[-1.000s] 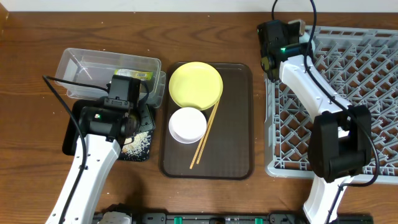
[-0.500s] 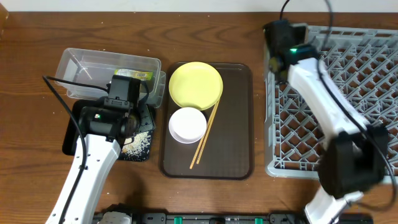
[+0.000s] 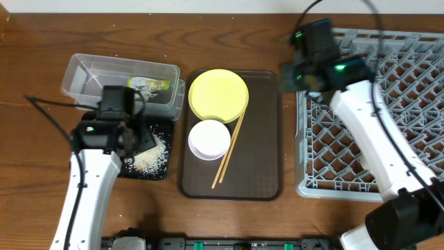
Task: Sort waste into correct bins and load items into the dishwasher rack
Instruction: 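Release the bowl in the rack and reach the right gripper toward the white bowl, then grasp the white bowl rim and lift it toward the rack, then lower the white bowl into the back of the rack and release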
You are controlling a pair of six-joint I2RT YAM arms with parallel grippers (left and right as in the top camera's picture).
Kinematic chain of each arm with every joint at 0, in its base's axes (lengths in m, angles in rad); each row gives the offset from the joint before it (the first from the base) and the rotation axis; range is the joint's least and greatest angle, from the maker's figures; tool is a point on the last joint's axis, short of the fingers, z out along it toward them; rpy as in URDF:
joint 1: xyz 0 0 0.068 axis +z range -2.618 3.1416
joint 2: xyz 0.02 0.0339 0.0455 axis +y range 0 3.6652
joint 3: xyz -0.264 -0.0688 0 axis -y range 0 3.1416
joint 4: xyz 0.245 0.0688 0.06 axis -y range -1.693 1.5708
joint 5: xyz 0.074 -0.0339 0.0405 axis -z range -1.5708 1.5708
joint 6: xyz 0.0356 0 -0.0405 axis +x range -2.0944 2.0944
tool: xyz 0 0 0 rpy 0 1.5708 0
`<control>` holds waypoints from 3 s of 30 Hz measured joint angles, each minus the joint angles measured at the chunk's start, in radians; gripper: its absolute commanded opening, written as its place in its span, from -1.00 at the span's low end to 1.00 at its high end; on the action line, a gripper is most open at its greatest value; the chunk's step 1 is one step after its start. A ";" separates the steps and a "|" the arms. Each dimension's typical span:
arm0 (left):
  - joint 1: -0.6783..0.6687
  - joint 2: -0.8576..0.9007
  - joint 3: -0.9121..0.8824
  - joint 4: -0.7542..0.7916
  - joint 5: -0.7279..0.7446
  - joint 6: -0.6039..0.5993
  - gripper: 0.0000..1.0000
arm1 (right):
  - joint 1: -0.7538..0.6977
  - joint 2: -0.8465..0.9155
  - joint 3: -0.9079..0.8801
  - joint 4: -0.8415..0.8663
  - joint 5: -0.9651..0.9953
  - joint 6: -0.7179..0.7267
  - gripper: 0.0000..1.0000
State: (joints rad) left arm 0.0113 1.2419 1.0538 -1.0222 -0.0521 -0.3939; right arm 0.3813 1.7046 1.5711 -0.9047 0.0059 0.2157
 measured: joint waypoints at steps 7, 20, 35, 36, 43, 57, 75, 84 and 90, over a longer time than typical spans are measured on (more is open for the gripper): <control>0.129 0.000 0.000 -0.008 0.036 -0.002 0.30 | 0.166 0.061 -0.063 0.006 -0.050 0.001 0.21; 0.157 0.000 0.000 -0.010 0.065 -0.003 0.30 | 0.375 0.294 -0.084 0.091 -0.064 0.039 0.08; 0.157 0.000 0.000 -0.012 0.069 -0.003 0.30 | 0.365 0.340 -0.077 0.102 0.021 0.121 -0.98; 0.157 0.000 0.000 -0.012 0.069 -0.003 0.29 | 0.361 0.325 -0.073 0.101 0.035 0.121 -0.98; 0.157 0.000 0.000 -0.013 0.072 -0.003 0.30 | 0.273 0.150 -0.047 0.101 0.087 0.099 -0.98; 0.157 0.000 0.000 -0.014 0.072 -0.003 0.29 | -0.114 -0.133 -0.032 0.200 0.415 -0.165 -0.98; 0.157 0.000 0.000 -0.014 0.072 -0.003 0.30 | -0.332 0.155 -0.032 0.610 1.113 -0.430 -0.98; 0.157 0.000 0.000 -0.014 0.072 -0.003 0.30 | -0.338 0.304 -0.032 0.619 1.154 -0.459 -0.98; 0.157 0.000 0.000 -0.014 0.072 -0.003 0.29 | -0.332 0.348 -0.032 0.628 1.179 -0.458 -0.99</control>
State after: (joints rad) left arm 0.1684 1.2419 1.0538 -1.0363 0.0200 -0.3965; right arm 0.0490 2.0525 1.5394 -0.2768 1.1847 -0.2424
